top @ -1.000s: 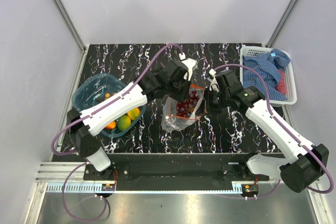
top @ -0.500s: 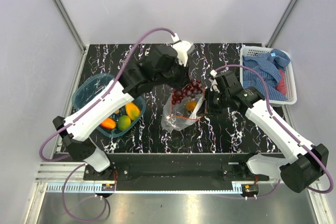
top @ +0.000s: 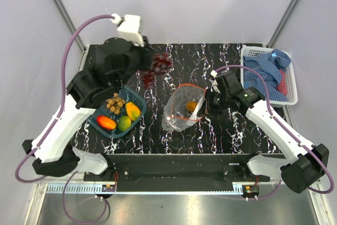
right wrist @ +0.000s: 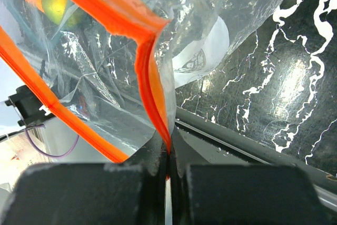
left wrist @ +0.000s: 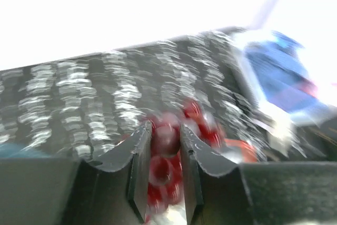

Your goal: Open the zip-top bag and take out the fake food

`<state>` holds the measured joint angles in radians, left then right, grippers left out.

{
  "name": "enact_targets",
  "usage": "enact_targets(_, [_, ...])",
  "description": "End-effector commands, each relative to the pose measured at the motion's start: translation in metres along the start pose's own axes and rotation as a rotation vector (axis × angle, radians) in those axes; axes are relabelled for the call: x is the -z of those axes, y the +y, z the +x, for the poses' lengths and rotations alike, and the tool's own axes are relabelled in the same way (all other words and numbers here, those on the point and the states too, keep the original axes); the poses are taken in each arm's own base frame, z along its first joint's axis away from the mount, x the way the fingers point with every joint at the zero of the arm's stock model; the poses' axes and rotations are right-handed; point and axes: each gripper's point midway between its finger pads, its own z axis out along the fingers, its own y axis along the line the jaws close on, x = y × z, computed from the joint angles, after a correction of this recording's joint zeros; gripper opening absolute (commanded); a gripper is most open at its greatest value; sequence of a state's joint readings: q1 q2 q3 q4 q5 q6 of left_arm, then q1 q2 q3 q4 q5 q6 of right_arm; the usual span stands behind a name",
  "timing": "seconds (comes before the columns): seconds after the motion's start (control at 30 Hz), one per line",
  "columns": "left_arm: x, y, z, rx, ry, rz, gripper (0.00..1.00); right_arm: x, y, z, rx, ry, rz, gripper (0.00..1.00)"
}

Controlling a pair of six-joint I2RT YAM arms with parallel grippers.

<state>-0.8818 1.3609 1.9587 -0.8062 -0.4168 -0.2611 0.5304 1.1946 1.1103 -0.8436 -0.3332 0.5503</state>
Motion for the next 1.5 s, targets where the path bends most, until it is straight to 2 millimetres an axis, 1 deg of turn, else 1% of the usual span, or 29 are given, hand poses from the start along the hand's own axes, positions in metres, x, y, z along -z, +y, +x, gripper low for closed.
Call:
enact_targets(0.0, [0.01, 0.106, -0.009, 0.053, -0.106, -0.417, 0.32, 0.002, 0.006, -0.003, 0.015, -0.007, -0.016, 0.0])
enact_targets(0.03, [0.012, 0.133, -0.008, 0.077, -0.112, -0.498, 0.33, 0.002, 0.006, -0.004, 0.015, -0.008, -0.015, 0.0])
enact_targets(0.1, [0.017, 0.163, 0.009, 0.126, -0.105, -0.595, 0.34, 0.003, 0.006, -0.004, 0.016, -0.008, -0.019, 0.0])
enact_targets(0.13, [0.022, 0.189, 0.015, 0.158, -0.107, -0.672, 0.34, 0.003, 0.006, -0.003, 0.018, -0.01, -0.019, 0.0])
enact_targets(0.23, [0.029, 0.228, 0.044, 0.236, -0.087, -0.795, 0.29, 0.004, 0.006, -0.003, 0.019, -0.013, -0.018, 0.0])
enact_targets(0.33, [0.024, 0.249, 0.074, 0.26, -0.025, -0.857, 0.21, 0.005, 0.007, -0.003, 0.023, -0.013, -0.022, 0.0])
enact_targets(0.37, [0.022, 0.251, 0.085, 0.266, 0.008, -0.864, 0.22, 0.005, 0.007, -0.003, 0.025, -0.012, -0.024, 0.0])
enact_targets(0.43, [0.005, 0.241, 0.108, 0.264, 0.104, -0.761, 0.3, 0.006, 0.007, -0.003, 0.03, -0.013, -0.026, 0.0])
enact_targets(0.5, [-0.001, 0.233, 0.126, 0.296, 0.158, -0.722, 0.32, 0.006, 0.006, -0.002, 0.034, -0.012, -0.024, 0.0])
enact_targets(0.53, [-0.003, 0.234, 0.144, 0.302, 0.2, -0.725, 0.33, 0.005, 0.006, -0.003, 0.036, -0.012, -0.022, 0.0])
enact_targets(0.67, [-0.002, 0.233, 0.184, 0.37, 0.273, -0.743, 0.37, 0.003, 0.006, -0.003, 0.035, -0.005, -0.02, 0.0])
enact_targets(0.77, [-0.01, 0.217, 0.201, 0.396, 0.351, -0.652, 0.37, 0.0, 0.006, -0.003, 0.035, 0.004, -0.022, 0.0])
enact_targets(0.8, [-0.019, 0.195, 0.202, 0.425, 0.379, -0.519, 0.38, -0.002, 0.005, -0.002, 0.032, 0.014, -0.022, 0.0])
enact_targets(0.83, [-0.033, 0.178, 0.19, 0.431, 0.326, -0.41, 0.42, -0.003, 0.005, -0.001, 0.031, 0.017, -0.02, 0.0])
enact_targets(0.87, [-0.037, 0.162, 0.189, 0.438, 0.311, -0.315, 0.46, -0.003, 0.005, -0.001, 0.03, 0.016, -0.022, 0.0])
enact_targets(0.9, [-0.041, 0.131, 0.183, 0.457, 0.314, -0.146, 0.52, -0.003, 0.004, -0.002, 0.028, 0.017, -0.021, 0.0])
enact_targets(0.93, [-0.049, 0.105, 0.165, 0.445, 0.249, -0.03, 0.53, -0.003, 0.005, -0.002, 0.032, 0.014, -0.021, 0.0])
enact_targets(1.0, [-0.047, 0.066, 0.147, 0.429, 0.216, 0.118, 0.55, -0.002, 0.006, -0.003, 0.033, 0.008, -0.021, 0.0])
enact_targets(1.03, [-0.046, 0.036, 0.141, 0.404, 0.21, 0.209, 0.55, 0.0, 0.006, -0.004, 0.036, 0.005, -0.023, 0.0])
enact_targets(1.07, [-0.048, 0.021, 0.139, 0.382, 0.214, 0.253, 0.55, 0.001, 0.007, -0.004, 0.036, 0.001, -0.023, 0.0])
enact_targets(1.1, [-0.041, -0.012, 0.13, 0.355, 0.217, 0.354, 0.54, 0.003, 0.008, -0.006, 0.04, -0.005, -0.026, 0.0])
enact_targets(1.13, [-0.04, -0.026, 0.125, 0.337, 0.217, 0.397, 0.54, 0.003, 0.009, -0.006, 0.039, -0.008, -0.024, 0.0])
enact_targets(1.17, [-0.045, -0.039, 0.13, 0.317, 0.242, 0.428, 0.53, 0.004, 0.008, -0.005, 0.037, -0.006, -0.021, 0.0])
enact_targets(1.2, [-0.039, -0.06, 0.123, 0.303, 0.241, 0.483, 0.52, 0.006, 0.009, -0.007, 0.039, -0.011, -0.021, 0.0])
enact_targets(1.3, [-0.047, -0.083, 0.142, 0.277, 0.303, 0.501, 0.44, 0.01, 0.011, -0.008, 0.04, -0.021, -0.022, 0.0])
enact_targets(1.37, [-0.059, -0.078, 0.157, 0.241, 0.34, 0.408, 0.39, 0.011, 0.011, -0.008, 0.038, -0.021, -0.018, 0.0])
enact_targets(1.4, [-0.06, -0.082, 0.167, 0.217, 0.369, 0.382, 0.37, 0.014, 0.011, -0.009, 0.04, -0.029, -0.018, 0.0])
enact_targets(1.43, [-0.059, -0.076, 0.184, 0.197, 0.437, 0.33, 0.34, 0.014, 0.011, -0.009, 0.037, -0.03, -0.015, 0.0])
enact_targets(1.47, [-0.068, -0.076, 0.194, 0.19, 0.477, 0.297, 0.3, 0.016, 0.012, -0.009, 0.037, -0.036, -0.015, 0.0])
